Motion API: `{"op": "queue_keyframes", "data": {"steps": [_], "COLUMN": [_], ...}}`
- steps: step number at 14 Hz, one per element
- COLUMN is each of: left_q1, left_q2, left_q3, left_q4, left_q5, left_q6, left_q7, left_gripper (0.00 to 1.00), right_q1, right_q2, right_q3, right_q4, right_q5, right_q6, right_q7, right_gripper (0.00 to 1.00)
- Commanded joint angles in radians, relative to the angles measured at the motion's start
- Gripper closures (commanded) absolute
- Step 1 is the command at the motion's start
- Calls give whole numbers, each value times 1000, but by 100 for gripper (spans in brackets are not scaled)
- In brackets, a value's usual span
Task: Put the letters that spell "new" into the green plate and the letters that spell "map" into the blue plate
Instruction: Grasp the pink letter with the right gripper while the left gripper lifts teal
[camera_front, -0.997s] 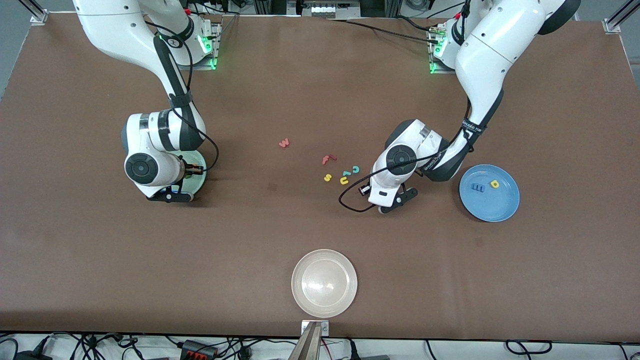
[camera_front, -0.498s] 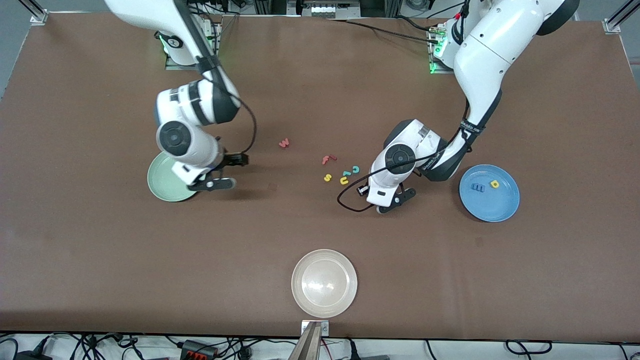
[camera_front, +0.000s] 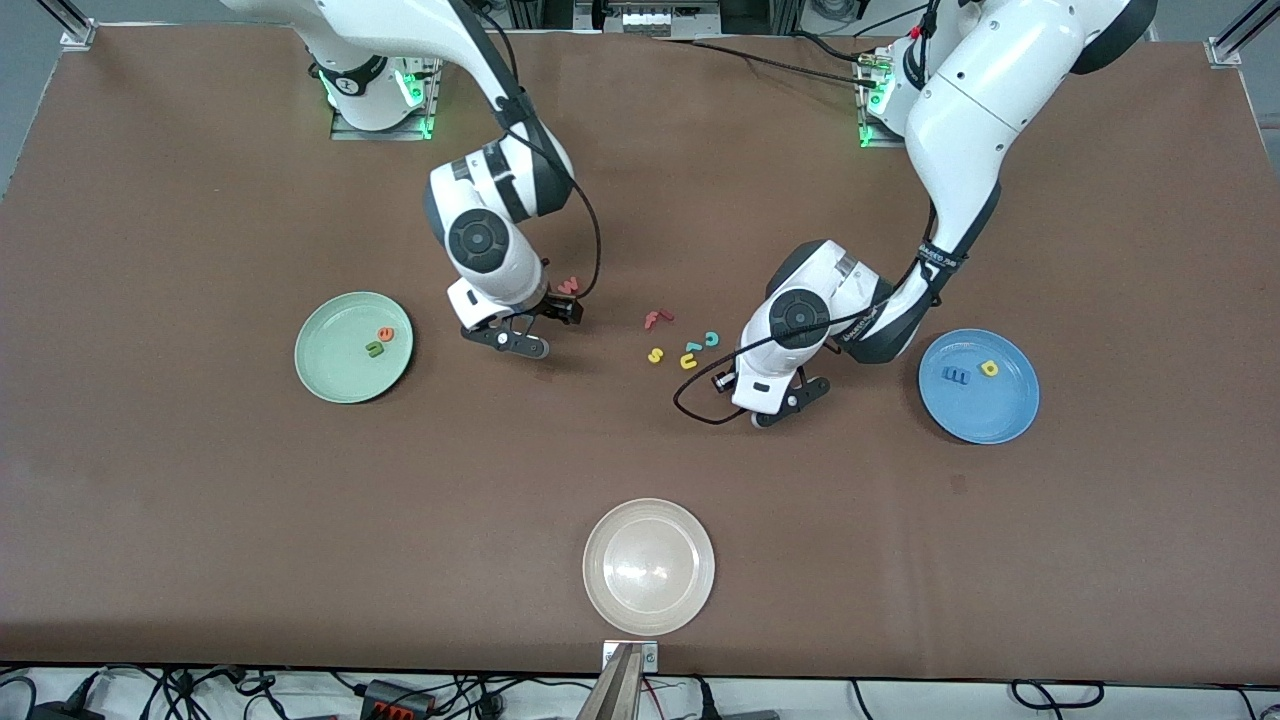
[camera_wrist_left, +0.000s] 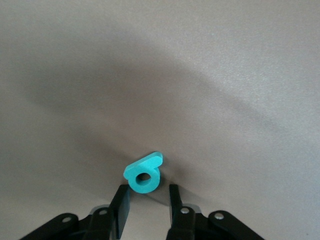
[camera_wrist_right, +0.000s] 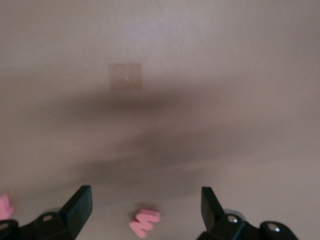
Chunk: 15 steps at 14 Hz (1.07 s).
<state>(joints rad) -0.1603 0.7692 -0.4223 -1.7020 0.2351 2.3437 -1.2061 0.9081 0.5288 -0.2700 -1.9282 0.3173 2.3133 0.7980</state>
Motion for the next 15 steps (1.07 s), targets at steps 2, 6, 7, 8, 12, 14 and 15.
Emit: {"op": "queue_keyframes", "data": {"steps": [2,6,7,8,12,14,15], "left_q1": [-5,7,1,-5,-5,-5,-1], "left_q2": [18,7,9,9,9,9,9], "left_q3": [0,8,10,10,8,8,8], "left_q4": [19,13,13,18,13,10,13], "left_q5": [4,27,29,33,142,159,159], "left_q6": [9,-1,-1,-1,-1,-4,-18], "left_q7": [2,71,76,76,77,100,161], "left_gripper": [71,68,68,66,61,61,61], "right_q1": [66,116,115,118,121,121,124], "right_q2": [25,30,27,23,20,19,17], "right_q3": [-9,-11,-11,-11,-11,-11,-11], "right_q4": [-5,-50,-61,-69,-69,-69,-69], "right_q5": [19,19,19,19,19,19,19], "right_q6": [34,29,28,28,28,37,38], "right_q7": [307,466,484,498,533,538,540], "right_gripper": [4,5,6,9,29,38,43]}}
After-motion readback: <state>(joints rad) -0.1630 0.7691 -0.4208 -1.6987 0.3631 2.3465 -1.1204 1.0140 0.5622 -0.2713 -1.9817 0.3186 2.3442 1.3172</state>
